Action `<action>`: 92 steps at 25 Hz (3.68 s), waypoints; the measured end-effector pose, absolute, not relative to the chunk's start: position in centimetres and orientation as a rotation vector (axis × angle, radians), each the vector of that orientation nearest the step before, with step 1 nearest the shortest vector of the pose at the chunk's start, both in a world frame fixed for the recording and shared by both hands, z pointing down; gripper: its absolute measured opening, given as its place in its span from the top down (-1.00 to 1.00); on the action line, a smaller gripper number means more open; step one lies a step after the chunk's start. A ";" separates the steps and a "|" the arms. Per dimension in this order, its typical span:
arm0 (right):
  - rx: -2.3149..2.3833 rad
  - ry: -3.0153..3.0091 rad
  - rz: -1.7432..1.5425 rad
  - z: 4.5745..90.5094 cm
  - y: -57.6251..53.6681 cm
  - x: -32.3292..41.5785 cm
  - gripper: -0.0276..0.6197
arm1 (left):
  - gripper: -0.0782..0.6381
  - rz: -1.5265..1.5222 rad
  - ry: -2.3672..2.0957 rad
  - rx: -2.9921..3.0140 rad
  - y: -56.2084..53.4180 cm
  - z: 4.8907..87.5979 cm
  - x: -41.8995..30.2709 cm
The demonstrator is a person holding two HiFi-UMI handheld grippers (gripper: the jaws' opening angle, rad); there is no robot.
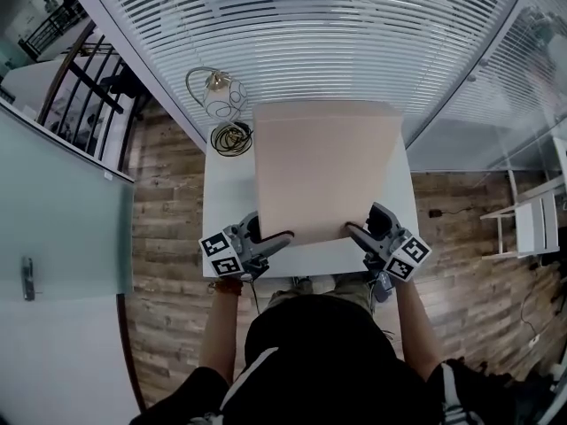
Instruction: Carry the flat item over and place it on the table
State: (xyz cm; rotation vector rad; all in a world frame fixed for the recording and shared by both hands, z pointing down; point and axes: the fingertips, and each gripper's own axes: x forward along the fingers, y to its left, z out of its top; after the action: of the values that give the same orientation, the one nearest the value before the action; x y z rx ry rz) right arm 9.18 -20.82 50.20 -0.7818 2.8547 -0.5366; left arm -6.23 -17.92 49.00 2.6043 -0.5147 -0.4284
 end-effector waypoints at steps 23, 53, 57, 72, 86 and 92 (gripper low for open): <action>-1.055 2.780 -0.961 59.6 -22.3 12.7 0.01 | -0.24 -0.290 -0.851 2.354 -21.8 59.1 -4.3; -1.232 2.768 -1.254 68.0 -27.1 11.5 0.01 | -0.34 -0.166 -1.009 2.052 -26.9 69.3 -6.8; -1.224 2.789 -1.295 68.8 -27.4 11.7 0.01 | -0.34 -0.128 -1.011 2.036 -27.2 70.0 -6.6; -1.243 2.803 -1.417 71.5 -28.0 11.2 0.01 | -0.34 -0.052 -1.018 1.946 -27.8 72.3 -7.3; -1.284 2.827 -1.477 73.7 -26.8 11.3 0.02 | -0.34 0.011 -1.009 1.896 -26.7 74.3 -6.9; -1.336 2.888 -1.459 74.7 -26.3 11.3 0.02 | -0.34 0.056 -1.015 1.883 -25.8 75.1 -6.8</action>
State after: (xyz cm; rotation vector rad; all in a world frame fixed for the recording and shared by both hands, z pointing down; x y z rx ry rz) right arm 11.26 -26.29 74.74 -1.3358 2.8883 -1.4590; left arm -6.79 -25.81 75.13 1.8828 -1.0145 0.0562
